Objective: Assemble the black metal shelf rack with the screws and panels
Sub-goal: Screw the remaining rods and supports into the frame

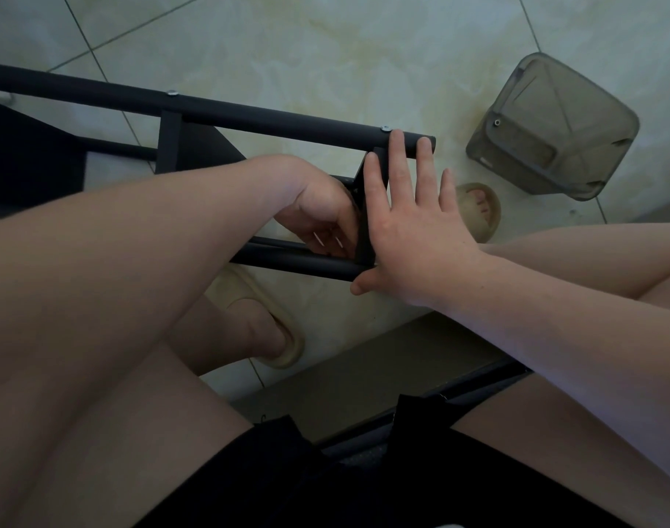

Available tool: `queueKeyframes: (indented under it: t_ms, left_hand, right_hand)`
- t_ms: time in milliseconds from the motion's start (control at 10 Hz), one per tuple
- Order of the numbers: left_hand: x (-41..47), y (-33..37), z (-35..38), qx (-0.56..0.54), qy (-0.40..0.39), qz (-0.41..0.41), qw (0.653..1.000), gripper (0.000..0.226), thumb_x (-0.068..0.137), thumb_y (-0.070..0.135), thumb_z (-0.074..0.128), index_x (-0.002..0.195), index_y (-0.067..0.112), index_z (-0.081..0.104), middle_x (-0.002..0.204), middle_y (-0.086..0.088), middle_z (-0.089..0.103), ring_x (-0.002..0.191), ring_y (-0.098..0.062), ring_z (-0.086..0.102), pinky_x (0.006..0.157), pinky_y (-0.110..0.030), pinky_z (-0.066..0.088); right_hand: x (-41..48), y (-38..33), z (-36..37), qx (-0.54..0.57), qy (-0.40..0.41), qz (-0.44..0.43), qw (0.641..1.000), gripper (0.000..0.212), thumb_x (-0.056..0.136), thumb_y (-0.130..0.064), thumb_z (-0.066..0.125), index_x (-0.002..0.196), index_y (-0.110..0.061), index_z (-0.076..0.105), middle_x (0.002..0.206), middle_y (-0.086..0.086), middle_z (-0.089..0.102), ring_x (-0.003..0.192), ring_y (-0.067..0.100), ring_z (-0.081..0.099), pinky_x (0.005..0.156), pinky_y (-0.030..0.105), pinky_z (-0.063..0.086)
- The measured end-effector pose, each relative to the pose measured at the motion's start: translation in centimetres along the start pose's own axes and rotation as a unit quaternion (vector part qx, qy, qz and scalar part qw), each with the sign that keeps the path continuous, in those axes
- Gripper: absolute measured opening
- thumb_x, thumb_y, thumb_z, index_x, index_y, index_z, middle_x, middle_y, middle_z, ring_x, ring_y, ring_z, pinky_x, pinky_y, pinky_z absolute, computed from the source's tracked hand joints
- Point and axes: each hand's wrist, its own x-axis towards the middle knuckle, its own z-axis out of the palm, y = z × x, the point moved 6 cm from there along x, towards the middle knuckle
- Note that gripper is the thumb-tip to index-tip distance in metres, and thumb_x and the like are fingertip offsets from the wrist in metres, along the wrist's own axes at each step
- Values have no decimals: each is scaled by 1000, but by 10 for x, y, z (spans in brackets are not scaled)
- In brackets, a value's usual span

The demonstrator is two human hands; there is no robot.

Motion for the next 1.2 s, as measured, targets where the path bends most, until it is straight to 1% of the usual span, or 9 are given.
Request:
queueKeyframes:
  t_ms: [100,200,300,400,600,700,800,1000,1200]
  left_hand:
    - [0,-1,-6,39,21,-20,999,24,89,14,67,112,15,71,97,1,73,85,-16,66,81,-31,53]
    - [0,2,-4,52,29,-17,998,18,89,10,67,106,13,72,90,0,73,82,-15,64,78,-29,51]
    - [0,5,-4,48,30,-10,998,19,89,2,64,105,10,71,91,-3,71,81,-16,63,76,-28,50]
    - [-2,6,-5,37,24,-7,999,24,88,0,64,109,10,70,89,-1,71,80,-15,63,74,-26,52]
    - [-2,0,-8,31,10,-20,999,28,88,13,68,116,12,71,97,2,71,74,-12,61,71,-26,51]
    - [0,-1,-5,35,11,-22,999,15,89,12,67,102,15,73,85,4,72,67,-10,60,65,-23,50]
    - [0,0,-3,34,3,-18,999,12,88,5,65,95,14,71,74,3,68,63,-9,54,61,-21,46]
    - [-2,4,-3,41,9,-6,999,16,87,-1,63,89,14,69,70,3,64,66,-11,51,64,-23,44]
    - [-3,0,-3,14,-10,-22,1000,21,90,5,61,108,13,69,85,3,68,68,-10,55,68,-24,47]
  right_hand:
    - [0,0,0,-2,1,-1,1000,148,67,-74,76,157,-5,-20,160,25,-32,148,51,-24,122,66,0]
    - [-1,-1,0,-1,3,-1,1000,148,67,-74,77,157,-5,-19,161,25,-32,149,51,-23,122,65,0]
    - [0,-1,0,1,4,0,1000,149,66,-73,77,157,-6,-19,161,24,-32,149,50,-24,122,65,0]
    - [0,-1,0,4,3,-1,1000,149,67,-73,78,157,-6,-19,161,24,-32,149,51,-24,121,65,0]
    - [0,-1,0,3,2,0,1000,149,67,-73,77,157,-6,-20,160,25,-33,148,51,-25,121,66,-2]
    - [0,-1,0,6,0,0,1000,149,67,-73,77,157,-6,-20,160,25,-33,148,51,-25,120,66,-3]
    - [0,-1,0,7,-5,1,1000,149,67,-73,78,157,-6,-21,159,24,-34,148,51,-26,120,65,-4]
    - [0,-1,0,9,-6,0,1000,149,68,-73,78,157,-6,-21,159,24,-35,148,51,-26,120,66,-3]
    - [0,-2,0,9,-6,2,1000,149,68,-72,78,157,-5,-21,159,25,-34,148,52,-26,120,66,-2]
